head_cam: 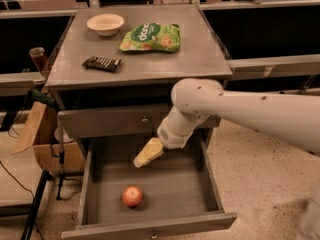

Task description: Pick apple from middle drawer and place on counter

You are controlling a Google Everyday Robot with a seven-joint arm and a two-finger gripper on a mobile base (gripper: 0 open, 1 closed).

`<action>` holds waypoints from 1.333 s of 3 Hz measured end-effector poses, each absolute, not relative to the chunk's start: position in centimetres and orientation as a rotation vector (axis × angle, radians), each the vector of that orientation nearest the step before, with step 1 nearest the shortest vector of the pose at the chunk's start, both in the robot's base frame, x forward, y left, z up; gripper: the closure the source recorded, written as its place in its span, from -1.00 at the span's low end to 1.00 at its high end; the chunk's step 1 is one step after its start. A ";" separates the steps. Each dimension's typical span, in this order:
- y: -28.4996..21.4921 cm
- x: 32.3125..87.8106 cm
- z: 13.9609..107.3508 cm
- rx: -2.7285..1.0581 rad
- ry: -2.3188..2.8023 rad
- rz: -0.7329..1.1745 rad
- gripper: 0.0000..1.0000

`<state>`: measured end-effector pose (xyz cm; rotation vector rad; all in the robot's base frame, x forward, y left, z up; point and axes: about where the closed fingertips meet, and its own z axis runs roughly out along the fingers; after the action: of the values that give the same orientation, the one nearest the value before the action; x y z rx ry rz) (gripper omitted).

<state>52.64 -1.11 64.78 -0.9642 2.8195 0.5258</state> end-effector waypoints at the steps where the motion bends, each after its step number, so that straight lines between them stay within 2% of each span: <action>1: 2.2 53.6 59.4 -0.670 2.941 0.659 -1.00; 3: 2.5 53.7 58.8 -0.575 2.972 0.674 -1.00; 4: 4.4 53.4 55.4 -0.553 2.993 0.676 -1.00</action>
Offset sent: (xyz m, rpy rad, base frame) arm 0.0085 0.0301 -0.0491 0.0533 0.1082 -0.1656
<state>53.39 4.44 55.38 -0.5527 2.9926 0.6759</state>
